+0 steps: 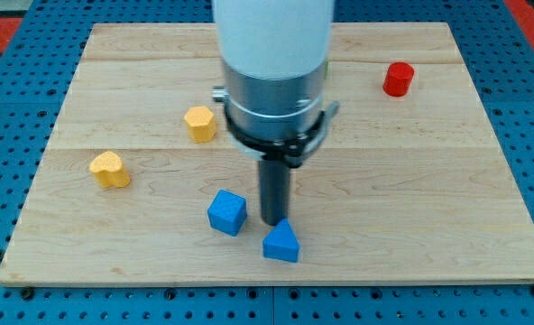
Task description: Move the blue triangle towards up
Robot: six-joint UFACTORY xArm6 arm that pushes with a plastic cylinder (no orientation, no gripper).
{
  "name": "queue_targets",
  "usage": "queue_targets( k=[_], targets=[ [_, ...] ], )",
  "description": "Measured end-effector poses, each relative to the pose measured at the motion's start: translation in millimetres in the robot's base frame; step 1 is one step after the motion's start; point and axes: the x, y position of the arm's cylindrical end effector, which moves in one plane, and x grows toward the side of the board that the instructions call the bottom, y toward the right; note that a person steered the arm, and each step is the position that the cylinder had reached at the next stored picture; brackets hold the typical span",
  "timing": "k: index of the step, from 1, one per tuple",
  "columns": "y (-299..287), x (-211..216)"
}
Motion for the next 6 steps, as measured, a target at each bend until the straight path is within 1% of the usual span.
queue_targets(
  k=[1, 2, 3, 4, 5, 6],
  targets=[
    [71.6, 12.4],
    [74.1, 67.8],
    [18.1, 62.6],
    [-12.5, 18.5],
    [-16.7, -3.3],
    [-12.8, 45.8]
  ],
)
